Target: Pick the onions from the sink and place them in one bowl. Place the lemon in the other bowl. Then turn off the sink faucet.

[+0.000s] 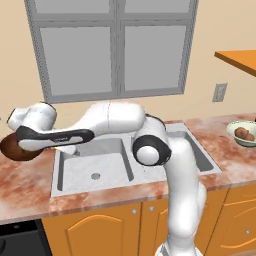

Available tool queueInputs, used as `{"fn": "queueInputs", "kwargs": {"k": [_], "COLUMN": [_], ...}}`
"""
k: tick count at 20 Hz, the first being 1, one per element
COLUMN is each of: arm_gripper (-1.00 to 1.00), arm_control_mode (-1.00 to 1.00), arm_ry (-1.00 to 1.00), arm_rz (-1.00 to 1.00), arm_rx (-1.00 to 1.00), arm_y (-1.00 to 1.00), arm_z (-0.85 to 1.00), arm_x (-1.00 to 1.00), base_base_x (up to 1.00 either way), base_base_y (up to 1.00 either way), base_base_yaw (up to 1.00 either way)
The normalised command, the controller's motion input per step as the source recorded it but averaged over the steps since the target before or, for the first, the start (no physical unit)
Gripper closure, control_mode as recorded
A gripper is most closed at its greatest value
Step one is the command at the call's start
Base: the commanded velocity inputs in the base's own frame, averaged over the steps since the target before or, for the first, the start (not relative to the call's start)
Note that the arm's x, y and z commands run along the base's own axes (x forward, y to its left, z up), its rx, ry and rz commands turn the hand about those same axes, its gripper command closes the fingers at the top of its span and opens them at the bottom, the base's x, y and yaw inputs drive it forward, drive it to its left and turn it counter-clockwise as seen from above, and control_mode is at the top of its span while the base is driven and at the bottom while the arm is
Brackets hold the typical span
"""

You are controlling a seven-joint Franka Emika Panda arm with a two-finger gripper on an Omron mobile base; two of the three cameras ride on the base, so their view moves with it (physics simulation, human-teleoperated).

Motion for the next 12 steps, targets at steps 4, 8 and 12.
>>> {"fn": "queueInputs", "kwargs": {"k": [4,8,12], "arm_gripper": [-1.0,-1.0,-1.0], "arm_control_mode": [-1.0,-1.0,-1.0], "arm_ry": [-0.26,-0.26,-0.1], "arm_rz": [0.06,0.01,0.06], "arm_rx": [0.23,0.29,0.28], "arm_y": [-1.0,-1.0,-1.0], "arm_z": [-0.6,0.04,0.93], "arm_x": [-0.99,-0.8,-0.18], "base_base_x": [0.0,0.0,0.0], "base_base_y": [0.0,0.0,0.0], "base_base_yaw": [0.0,0.0,0.0]}}
